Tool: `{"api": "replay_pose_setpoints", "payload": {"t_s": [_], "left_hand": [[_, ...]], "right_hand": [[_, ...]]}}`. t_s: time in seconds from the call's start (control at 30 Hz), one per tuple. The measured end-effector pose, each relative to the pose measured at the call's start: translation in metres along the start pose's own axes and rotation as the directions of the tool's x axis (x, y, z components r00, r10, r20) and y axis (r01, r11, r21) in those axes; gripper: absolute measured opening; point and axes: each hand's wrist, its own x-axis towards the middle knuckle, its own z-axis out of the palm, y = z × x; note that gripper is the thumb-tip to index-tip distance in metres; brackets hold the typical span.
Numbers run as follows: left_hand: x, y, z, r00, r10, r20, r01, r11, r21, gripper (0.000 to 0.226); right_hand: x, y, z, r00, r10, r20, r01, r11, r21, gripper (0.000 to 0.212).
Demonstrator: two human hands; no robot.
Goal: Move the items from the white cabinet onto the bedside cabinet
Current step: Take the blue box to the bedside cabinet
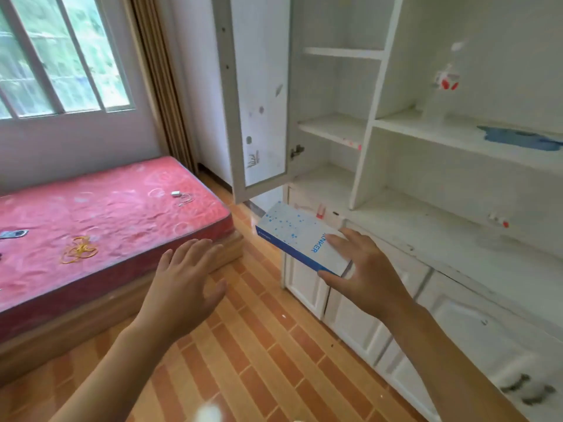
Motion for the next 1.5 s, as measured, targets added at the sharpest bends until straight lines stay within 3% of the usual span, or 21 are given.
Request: {"api": "replay_pose_setpoints", "payload": {"t_s": [0.17, 0.33, 0.7, 1.07, 1.37, 1.5], "left_hand": [[-0.036, -0.078, -0.015, 0.977, -0.213, -0.020, 0.214, 0.974, 0.079, 0.065], [-0.047, -0.146, -0.021, 0.912, -0.409, -0.043, 0.410, 0.895, 0.177, 0.068], [-0.084, -0.233, -0.027, 0.652, -0.747, -0.129, 0.754, 0.619, 0.220, 0.066], [-0.208, -0.294, -0.045, 0.387, -0.886, -0.255, 0.921, 0.358, 0.154, 0.064], [-0.346, -0.383, -0.086, 0.243, -0.923, -0.299, 0.969, 0.219, 0.112, 0.064], [-0.405, -0.421, -0.112, 0.208, -0.932, -0.297, 0.977, 0.181, 0.114, 0.064]], "right_hand": [[0.072, -0.054, 0.071, 0.976, -0.194, 0.095, 0.188, 0.979, 0.073, 0.076], [0.148, -0.096, 0.146, 0.913, -0.382, 0.142, 0.357, 0.918, 0.172, 0.073], [0.279, -0.193, 0.287, 0.708, -0.650, 0.276, 0.559, 0.754, 0.345, 0.070], [0.281, -0.371, 0.388, 0.404, -0.871, 0.279, 0.662, 0.489, 0.568, 0.064], [0.218, -0.549, 0.462, 0.280, -0.909, 0.309, 0.661, 0.416, 0.625, 0.077], [0.187, -0.628, 0.480, 0.262, -0.915, 0.308, 0.655, 0.403, 0.639, 0.079]]}}
